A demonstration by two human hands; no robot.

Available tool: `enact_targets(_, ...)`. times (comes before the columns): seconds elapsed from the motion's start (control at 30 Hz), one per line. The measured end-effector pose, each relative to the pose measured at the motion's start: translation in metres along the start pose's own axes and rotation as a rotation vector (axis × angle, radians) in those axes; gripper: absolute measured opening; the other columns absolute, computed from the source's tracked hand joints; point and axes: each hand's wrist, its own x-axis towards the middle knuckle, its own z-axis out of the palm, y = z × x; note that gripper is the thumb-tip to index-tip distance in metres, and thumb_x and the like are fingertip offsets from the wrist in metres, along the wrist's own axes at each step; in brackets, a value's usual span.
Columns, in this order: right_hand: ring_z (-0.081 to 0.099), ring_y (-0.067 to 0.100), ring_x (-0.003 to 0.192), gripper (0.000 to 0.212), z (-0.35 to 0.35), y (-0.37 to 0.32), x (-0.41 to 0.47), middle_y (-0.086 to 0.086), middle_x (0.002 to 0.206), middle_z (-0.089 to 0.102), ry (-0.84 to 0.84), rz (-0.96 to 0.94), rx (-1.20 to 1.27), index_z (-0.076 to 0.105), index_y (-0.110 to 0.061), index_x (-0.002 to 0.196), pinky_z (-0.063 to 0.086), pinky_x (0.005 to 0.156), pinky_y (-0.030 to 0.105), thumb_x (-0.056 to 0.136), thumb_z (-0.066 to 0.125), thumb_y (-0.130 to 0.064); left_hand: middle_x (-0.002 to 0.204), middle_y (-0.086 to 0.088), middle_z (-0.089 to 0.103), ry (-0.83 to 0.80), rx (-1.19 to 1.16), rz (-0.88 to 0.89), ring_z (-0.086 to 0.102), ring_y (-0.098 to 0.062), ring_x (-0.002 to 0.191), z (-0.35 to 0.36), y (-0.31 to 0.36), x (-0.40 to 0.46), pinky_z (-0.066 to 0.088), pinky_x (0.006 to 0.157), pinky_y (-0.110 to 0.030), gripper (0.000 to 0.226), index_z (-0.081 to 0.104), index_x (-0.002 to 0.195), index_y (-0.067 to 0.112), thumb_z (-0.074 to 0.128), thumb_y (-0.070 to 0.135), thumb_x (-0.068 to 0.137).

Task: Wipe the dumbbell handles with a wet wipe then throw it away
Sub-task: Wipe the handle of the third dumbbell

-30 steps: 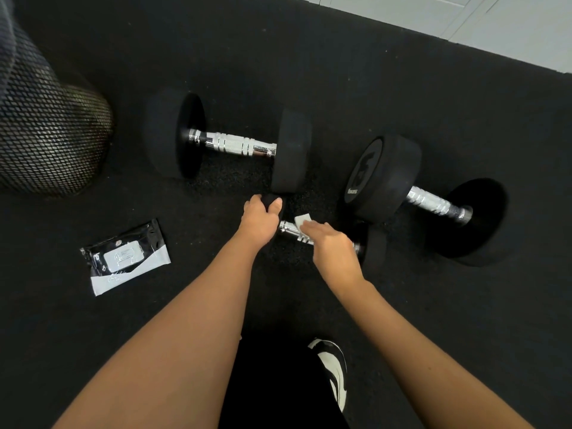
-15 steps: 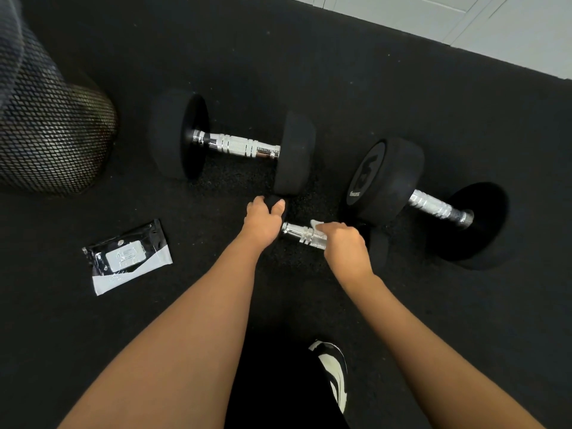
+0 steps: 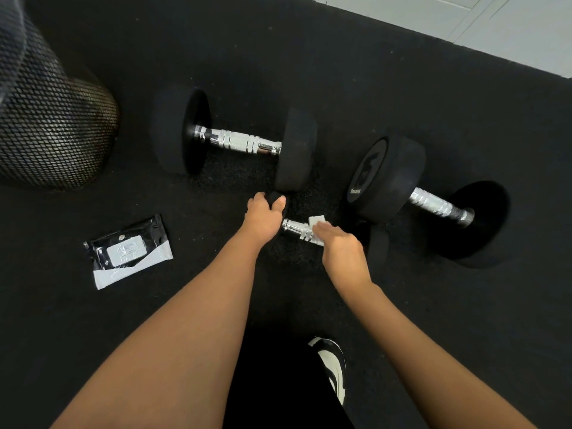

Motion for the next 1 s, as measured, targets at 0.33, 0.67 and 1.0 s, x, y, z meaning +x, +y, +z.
enact_targets(0.33, 0.068, 0.035, 0.088, 0.046, 0.005, -0.011, 0.003, 0.016, 0.098, 0.070, -0.048, 0.002, -0.030, 0.068, 0.000, 0.103, 0.055, 0.079, 0.042, 0.063, 0.061, 0.022, 0.138, -0.014, 0.041, 0.006, -0.009, -0.010, 0.043, -0.032, 0.125, 0.000, 0.001, -0.001, 0.036, 0.105, -0.045, 0.050, 0.034, 0.139, 0.008, 0.040, 0.036, 0.098)
enact_targets(0.67, 0.068, 0.029, 0.097, 0.063, 0.023, 0.000, -0.013, 0.013, 0.104, 0.071, 0.051, -0.023, -0.072, 0.071, -0.002, 0.101, 0.052, 0.081, 0.045, 0.043, 0.075, 0.023, 0.139, -0.014, 0.040, 0.009, 0.008, -0.005, 0.042, -0.032, 0.126, 0.000, 0.001, -0.001, 0.035, 0.106, -0.045, 0.052, 0.033, 0.140, 0.007, 0.040, 0.037, 0.098)
enact_targets(1.0, 0.067, 0.031, 0.099, 0.059, 0.023, 0.008, -0.020, 0.015, 0.107, 0.070, 0.083, 0.042, -0.062, 0.070, -0.002, 0.102, 0.053, 0.081, 0.046, 0.048, 0.073, 0.023, 0.135, -0.014, 0.043, 0.006, 0.004, -0.002, 0.045, -0.032, 0.122, 0.000, 0.001, -0.001, 0.038, 0.102, -0.043, 0.047, 0.038, 0.135, 0.008, 0.040, 0.037, 0.098)
